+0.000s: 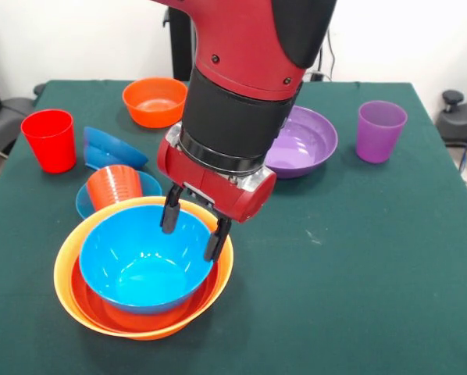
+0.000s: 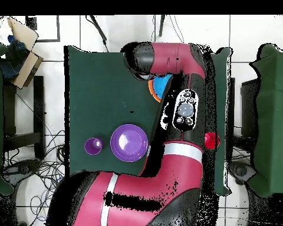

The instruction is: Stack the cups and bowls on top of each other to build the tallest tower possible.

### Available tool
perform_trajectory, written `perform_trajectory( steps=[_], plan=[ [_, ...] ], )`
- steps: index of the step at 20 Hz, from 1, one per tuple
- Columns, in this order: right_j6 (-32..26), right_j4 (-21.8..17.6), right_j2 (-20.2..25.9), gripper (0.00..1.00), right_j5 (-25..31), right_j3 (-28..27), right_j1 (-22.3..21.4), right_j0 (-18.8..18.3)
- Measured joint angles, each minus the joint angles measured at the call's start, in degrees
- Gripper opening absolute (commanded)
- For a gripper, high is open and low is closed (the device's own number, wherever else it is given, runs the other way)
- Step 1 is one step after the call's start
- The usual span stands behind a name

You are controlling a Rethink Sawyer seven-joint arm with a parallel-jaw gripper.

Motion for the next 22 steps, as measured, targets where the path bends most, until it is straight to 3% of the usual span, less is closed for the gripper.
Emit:
perform_trajectory(
  steps=[10, 22],
  plan=[
    [0.0, -0.08, 0.0, 1.0, 0.01, -0.04, -0.37, 0.31],
    [0.0, 1.08, -0.01, 1.0, 0.0, 4.7, -6.92, 3.72]
  ],
)
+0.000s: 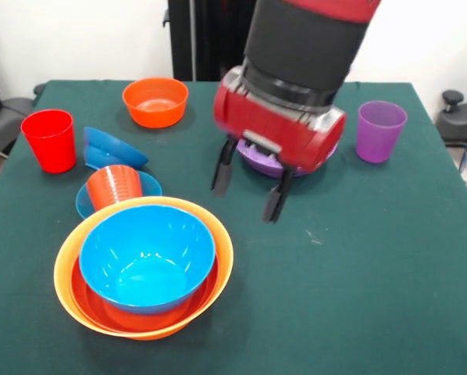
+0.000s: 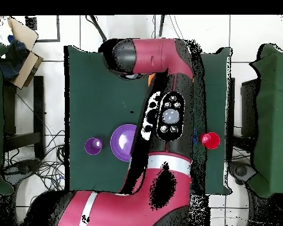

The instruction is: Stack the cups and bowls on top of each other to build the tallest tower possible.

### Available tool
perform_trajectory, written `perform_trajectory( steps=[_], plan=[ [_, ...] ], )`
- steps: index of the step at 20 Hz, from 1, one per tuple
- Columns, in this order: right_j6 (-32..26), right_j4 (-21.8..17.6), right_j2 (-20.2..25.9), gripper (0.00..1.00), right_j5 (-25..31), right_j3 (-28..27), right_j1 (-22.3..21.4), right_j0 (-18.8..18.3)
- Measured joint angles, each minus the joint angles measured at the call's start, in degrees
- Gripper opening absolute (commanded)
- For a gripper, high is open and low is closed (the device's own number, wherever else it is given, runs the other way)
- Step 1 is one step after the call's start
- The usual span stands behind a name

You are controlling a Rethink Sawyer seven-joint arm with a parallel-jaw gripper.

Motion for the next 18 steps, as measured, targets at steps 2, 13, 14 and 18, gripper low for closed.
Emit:
perform_trajectory(
  steps=[2, 13, 14, 18],
  plan=[
    [0.0, 0.58, 0.0, 1.0, -0.01, 1.82, -1.87, 0.56],
    [0.0, 2.85, -0.04, 1.0, -3.58, 15.03, -9.68, 2.98],
    [0.0, 2.85, -0.14, 1.0, -4.87, 16.56, -10.14, 3.52],
    [0.0, 2.92, -1.02, 1.0, -8.21, 20.9, -10.92, 6.29]
  ],
)
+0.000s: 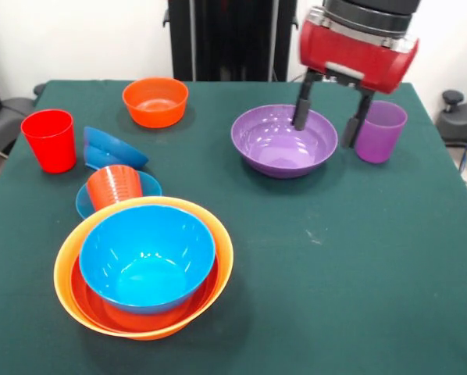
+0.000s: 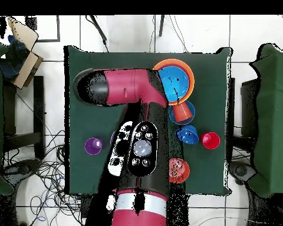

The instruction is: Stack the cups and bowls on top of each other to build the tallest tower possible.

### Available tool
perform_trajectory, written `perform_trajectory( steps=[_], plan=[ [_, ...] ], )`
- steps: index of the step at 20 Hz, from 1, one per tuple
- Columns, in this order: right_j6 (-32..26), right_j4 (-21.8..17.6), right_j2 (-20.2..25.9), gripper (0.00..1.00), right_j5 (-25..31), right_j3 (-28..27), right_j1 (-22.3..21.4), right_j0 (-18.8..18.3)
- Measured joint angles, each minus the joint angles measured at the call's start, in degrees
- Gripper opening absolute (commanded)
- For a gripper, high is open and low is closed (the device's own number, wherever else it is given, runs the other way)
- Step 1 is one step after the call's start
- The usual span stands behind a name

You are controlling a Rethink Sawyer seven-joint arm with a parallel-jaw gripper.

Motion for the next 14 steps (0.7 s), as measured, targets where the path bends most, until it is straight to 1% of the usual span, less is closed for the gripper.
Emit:
perform_trajectory(
  steps=[1, 3, 5, 7, 10, 13, 14],
  plan=[
    [0.0, 0.04, -0.23, 1.0, -0.64, 1.07, -0.02, 0.92],
    [0.0, 0.04, -0.35, 1.0, -1.01, 1.75, -0.01, 1.52],
    [0.0, 0.05, -0.83, 1.0, -2.0, 4.01, 0.14, 3.63],
    [0.06, 0.05, -1.1, 1.0, -2.21, 4.62, 0.25, 4.29],
    [0.39, 0.06, -2.5, 1.0, -2.88, 6.02, 0.87, 6.44],
    [0.57, 0.07, -3.83, 1.0, -3.59, 6.54, 1.77, 7.93],
    [0.72, 0.07, -4.95, 1.0, -4.17, 6.55, 2.67, 8.9]
  ],
)
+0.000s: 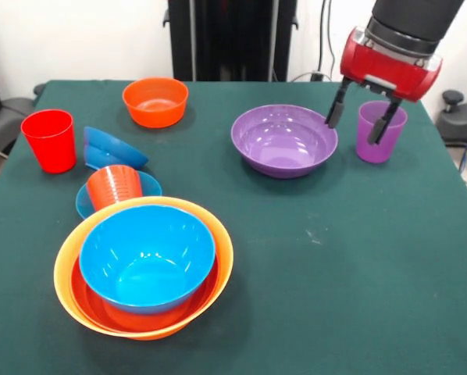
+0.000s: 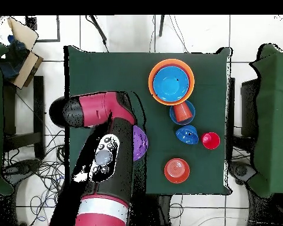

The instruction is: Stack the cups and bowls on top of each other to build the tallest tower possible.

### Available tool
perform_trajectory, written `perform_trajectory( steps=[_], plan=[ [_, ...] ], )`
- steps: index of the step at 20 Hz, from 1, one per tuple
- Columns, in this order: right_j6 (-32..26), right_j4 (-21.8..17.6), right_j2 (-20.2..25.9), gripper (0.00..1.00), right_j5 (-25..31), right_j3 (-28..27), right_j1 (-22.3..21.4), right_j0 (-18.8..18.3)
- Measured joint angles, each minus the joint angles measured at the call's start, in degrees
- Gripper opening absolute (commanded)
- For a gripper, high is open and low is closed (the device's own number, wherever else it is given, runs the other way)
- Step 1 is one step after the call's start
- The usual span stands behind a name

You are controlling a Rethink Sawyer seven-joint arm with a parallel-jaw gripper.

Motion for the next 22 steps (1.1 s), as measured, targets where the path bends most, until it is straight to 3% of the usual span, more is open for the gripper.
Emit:
perform_trajectory(
  steps=[10, 17, 22],
  plan=[
    [3.17, 0.05, -7.46, 1.0, -4.78, -0.12, 7.35, 5.05],
    [6.71, 0.58, -10.02, 1.0, -6.82, -0.32, 13.28, 5.62],
    [7.33, 1.53, -10.68, 1.0, -6.82, -0.33, 14.78, 5.64]
  ],
)
